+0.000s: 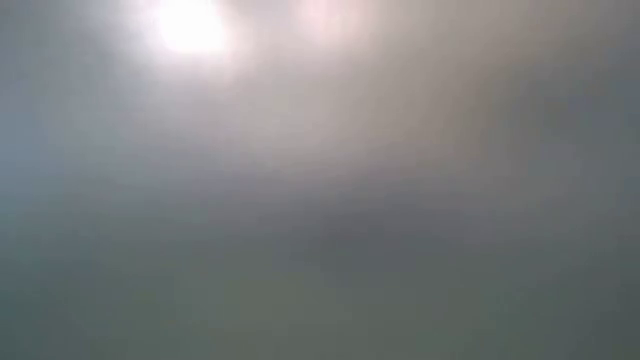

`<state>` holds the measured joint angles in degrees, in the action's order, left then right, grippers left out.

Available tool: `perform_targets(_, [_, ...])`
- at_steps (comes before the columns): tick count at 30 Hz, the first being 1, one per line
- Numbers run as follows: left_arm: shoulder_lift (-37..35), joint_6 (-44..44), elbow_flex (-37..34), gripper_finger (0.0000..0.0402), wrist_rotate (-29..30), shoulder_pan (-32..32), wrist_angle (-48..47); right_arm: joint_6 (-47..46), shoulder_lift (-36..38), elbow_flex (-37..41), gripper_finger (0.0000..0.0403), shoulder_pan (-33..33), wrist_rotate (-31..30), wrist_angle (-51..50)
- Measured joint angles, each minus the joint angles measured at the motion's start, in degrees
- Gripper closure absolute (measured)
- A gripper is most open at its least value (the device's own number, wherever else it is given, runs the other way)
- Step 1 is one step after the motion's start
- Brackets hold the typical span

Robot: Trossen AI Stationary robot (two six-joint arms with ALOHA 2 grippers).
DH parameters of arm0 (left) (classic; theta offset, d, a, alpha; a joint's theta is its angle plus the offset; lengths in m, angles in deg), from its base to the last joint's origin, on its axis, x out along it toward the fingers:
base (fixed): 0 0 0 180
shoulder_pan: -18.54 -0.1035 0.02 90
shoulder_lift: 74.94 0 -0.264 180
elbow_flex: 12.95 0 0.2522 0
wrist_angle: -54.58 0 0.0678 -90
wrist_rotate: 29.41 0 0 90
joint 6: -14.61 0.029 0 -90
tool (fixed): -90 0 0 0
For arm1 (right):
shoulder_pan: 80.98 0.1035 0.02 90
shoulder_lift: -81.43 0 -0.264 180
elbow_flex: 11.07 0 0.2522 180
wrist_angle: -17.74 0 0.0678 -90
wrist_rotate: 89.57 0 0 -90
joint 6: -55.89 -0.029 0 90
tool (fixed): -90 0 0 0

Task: Sort Maruchan noodles
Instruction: Put the yellow noodle pack into the transparent bin

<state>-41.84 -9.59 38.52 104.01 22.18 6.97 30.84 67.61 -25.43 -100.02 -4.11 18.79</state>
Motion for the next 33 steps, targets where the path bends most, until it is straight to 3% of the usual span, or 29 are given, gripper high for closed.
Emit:
perform_targets(7, [7.83, -6.14, 5.55, 0.0276, -4.44, -6.16, -10.22, -0.01, 0.00, 0.00, 0.0216, 0.00, -0.02, 0.00])
perform_targets(15, [11.55, -8.67, 4.71, 0.0198, -9.64, -11.94, -11.61, -0.01, -0.01, 0.00, 0.0216, 0.00, -0.01, 0.00])
perform_targets(21, [15.98, -8.71, 4.63, 0.0164, -13.51, -17.34, -10.73, -0.01, -0.01, 0.00, 0.0216, 0.00, -0.02, 0.00])
perform_targets(27, [22.70, -1.58, 5.83, 0.0154, -20.61, -23.35, -8.23, -0.01, 0.01, 0.00, 0.0216, -0.01, -0.02, 0.00])
perform_targets(33, [31.40, 6.08, 10.58, 0.0186, -21.50, -27.05, -9.74, -0.01, 0.00, 0.00, 0.0216, 0.00, -0.02, 0.00])
